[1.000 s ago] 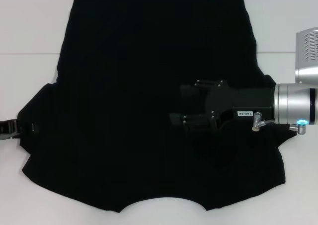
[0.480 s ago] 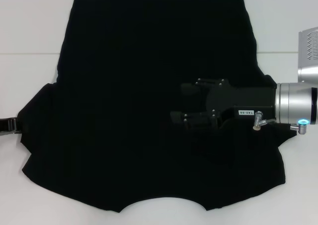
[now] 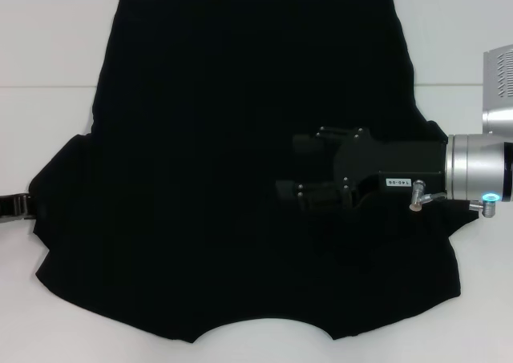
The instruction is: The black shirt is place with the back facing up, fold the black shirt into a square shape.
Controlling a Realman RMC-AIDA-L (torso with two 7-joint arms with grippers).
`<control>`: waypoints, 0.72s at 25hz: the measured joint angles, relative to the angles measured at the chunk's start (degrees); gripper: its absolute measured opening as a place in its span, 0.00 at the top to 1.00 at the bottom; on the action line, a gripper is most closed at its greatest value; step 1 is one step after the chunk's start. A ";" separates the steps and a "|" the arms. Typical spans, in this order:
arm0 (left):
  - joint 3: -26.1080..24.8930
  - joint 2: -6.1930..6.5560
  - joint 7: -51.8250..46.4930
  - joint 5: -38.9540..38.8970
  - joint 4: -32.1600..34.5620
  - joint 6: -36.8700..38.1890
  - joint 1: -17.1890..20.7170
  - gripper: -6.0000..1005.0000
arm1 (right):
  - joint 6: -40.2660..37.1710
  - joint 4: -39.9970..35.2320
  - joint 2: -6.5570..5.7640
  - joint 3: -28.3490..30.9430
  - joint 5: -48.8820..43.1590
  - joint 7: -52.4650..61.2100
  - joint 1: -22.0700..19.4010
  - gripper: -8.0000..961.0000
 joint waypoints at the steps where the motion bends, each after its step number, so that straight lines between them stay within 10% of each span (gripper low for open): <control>1: -0.05 0.00 0.00 0.00 0.25 0.12 0.05 0.91 | 0.00 0.00 0.00 0.00 0.00 -0.01 -0.02 0.08; 18: -0.23 0.37 -1.06 0.82 1.90 2.36 -0.10 0.87 | -0.09 0.00 0.17 0.10 0.00 -0.03 -0.08 0.08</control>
